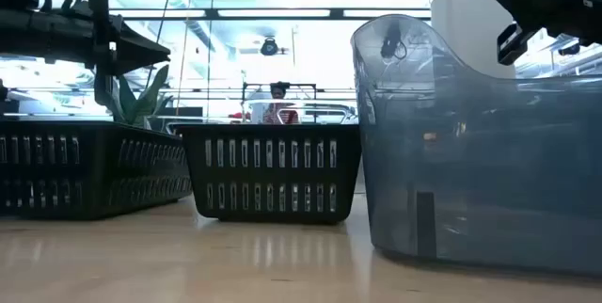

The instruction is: Stack baskets by color

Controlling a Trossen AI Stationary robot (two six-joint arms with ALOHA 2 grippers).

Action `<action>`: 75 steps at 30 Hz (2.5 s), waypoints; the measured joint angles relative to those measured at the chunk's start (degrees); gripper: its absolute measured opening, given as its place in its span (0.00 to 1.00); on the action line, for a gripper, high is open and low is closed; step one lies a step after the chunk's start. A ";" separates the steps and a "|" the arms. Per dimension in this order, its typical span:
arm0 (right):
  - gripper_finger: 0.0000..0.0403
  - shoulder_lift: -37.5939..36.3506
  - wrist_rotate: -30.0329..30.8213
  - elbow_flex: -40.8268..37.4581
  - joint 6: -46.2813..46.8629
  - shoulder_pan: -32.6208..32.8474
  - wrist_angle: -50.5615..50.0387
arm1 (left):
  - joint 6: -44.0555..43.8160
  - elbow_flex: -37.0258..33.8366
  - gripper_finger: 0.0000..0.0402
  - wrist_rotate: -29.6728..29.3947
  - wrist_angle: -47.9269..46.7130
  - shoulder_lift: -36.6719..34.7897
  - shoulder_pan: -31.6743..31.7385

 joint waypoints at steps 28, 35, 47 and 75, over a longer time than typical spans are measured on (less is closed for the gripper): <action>0.03 -0.02 0.00 0.01 0.03 -0.01 0.00 | -0.02 0.01 0.08 -0.02 0.00 0.00 0.02; 0.03 -0.01 0.00 0.00 -0.03 0.00 0.00 | -0.02 0.01 0.07 -0.01 0.00 -0.01 0.00; 0.03 -0.02 0.00 0.01 0.01 0.01 0.00 | -0.02 -0.01 0.07 0.00 0.01 -0.02 0.02; 0.03 -0.02 0.00 0.01 0.00 0.00 -0.01 | -0.02 0.01 0.09 0.00 0.01 -0.02 0.02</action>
